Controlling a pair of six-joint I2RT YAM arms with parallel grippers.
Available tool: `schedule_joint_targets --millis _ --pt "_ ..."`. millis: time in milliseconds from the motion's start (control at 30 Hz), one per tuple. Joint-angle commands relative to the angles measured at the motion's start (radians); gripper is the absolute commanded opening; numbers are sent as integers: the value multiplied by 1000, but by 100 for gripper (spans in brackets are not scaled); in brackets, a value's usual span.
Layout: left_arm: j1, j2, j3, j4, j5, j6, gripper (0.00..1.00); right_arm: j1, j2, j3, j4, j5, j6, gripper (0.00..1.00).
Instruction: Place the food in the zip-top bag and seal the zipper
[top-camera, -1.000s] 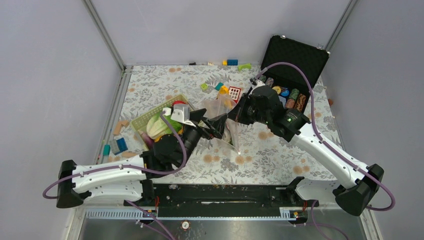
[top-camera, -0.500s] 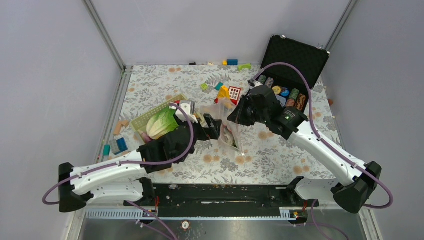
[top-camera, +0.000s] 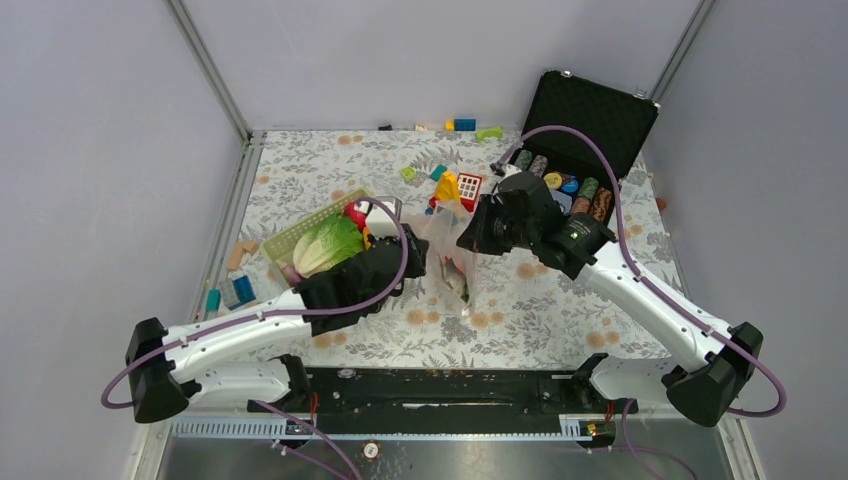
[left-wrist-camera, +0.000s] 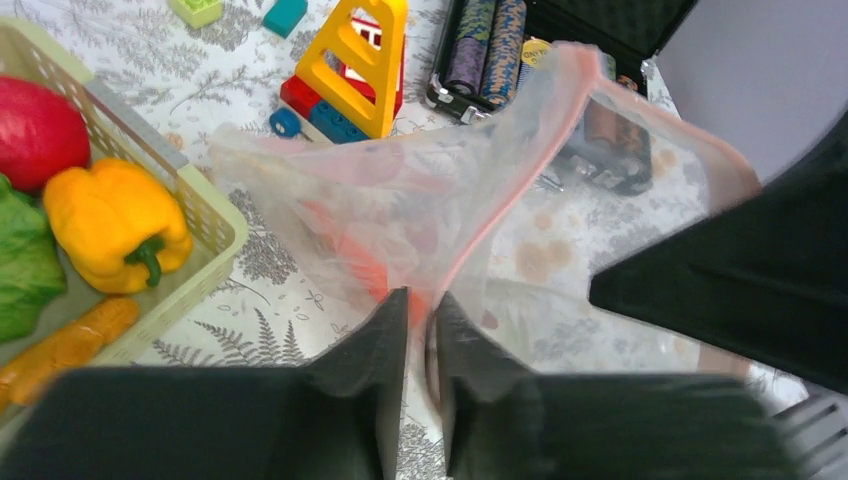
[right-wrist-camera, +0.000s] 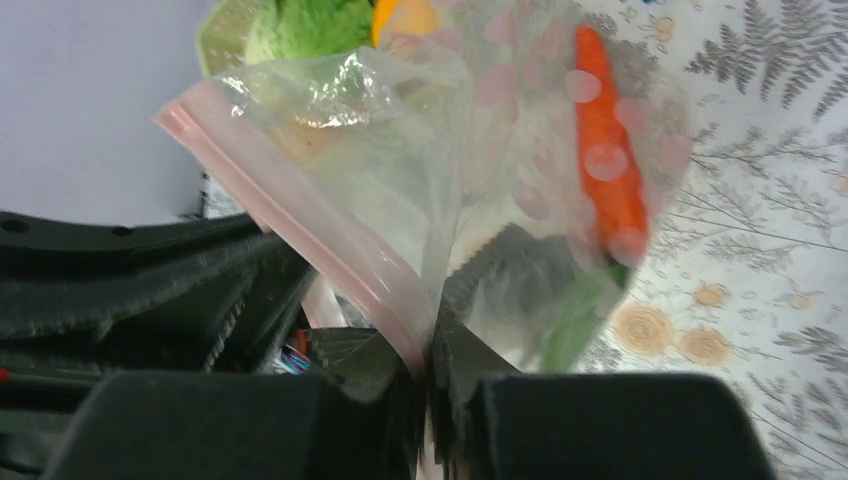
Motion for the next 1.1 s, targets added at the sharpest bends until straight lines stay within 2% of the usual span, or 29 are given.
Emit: schedule_joint_targets --millis 0,67,200,333,567,667,767,900,1067 --pt "27 42 37 28 10 19 3 -4 -6 49 -151 15 -141 13" --pt "30 46 51 34 15 35 0 7 -6 51 -232 107 -173 14" --pt "29 38 44 111 53 75 0 42 -8 17 -293 226 -194 27" --pt "30 43 54 121 78 63 0 78 -15 -35 -232 228 -160 35" --pt "30 27 55 118 68 12 0 156 -73 -145 -97 320 -64 36" --pt "30 12 60 124 66 19 0 171 -120 -212 -42 348 -23 25" --pt "29 -12 64 121 49 39 0 173 -167 -207 -87 404 -30 0" --pt "30 -32 73 170 68 96 0 173 -230 -84 -269 476 -107 0" --pt "30 5 127 233 178 174 0 172 -178 176 -677 518 -89 0"
